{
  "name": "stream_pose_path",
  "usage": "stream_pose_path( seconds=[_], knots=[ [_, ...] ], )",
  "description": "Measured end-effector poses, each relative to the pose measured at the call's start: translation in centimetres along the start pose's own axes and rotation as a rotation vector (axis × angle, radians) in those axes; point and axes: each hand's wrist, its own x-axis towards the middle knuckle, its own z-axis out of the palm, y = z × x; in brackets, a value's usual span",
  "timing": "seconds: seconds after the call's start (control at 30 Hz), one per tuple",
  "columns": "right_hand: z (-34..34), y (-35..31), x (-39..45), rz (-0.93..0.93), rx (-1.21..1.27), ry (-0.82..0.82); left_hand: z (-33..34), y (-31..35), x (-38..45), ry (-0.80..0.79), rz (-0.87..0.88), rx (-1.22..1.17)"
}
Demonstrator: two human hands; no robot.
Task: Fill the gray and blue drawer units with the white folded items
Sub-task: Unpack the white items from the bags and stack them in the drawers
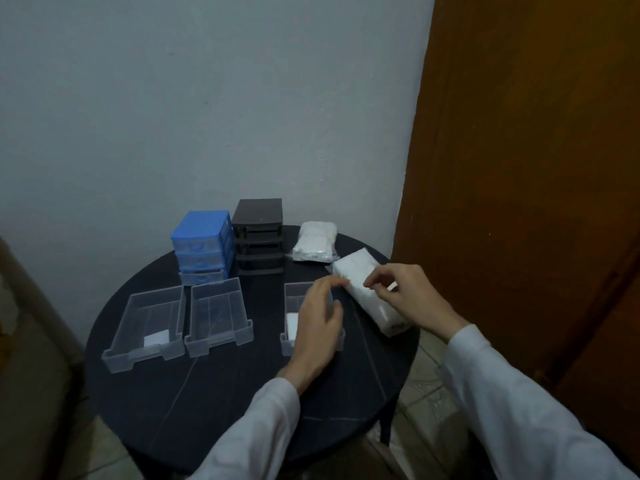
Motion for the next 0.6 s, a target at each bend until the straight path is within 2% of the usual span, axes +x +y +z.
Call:
stream_pose_path(
  seconds=[0.13, 0.23, 0.4, 0.6],
  knots=[
    [-2.1, 3.0, -1.7, 0.147, -0.015, 0.036, 3.5, 2.0, 1.1, -0.158, 0.109, 0.056],
    [-2.7, 4.8, -3.2, 0.242, -0.012, -0.005, 5.7, 2.4, 2.0, -0.251, 0.175, 0.188],
    [-1.9, 6.7, -4.3, 0.312, 0.026, -0.031, 7.4, 2.5, 3.2, -0.309, 0.166, 0.293],
    [0.5, 7.3, -3.9, 0.340, 0.098, 0.090, 7.9, 2.4, 3.8, -0.348, 0.187, 0.226]
  ],
)
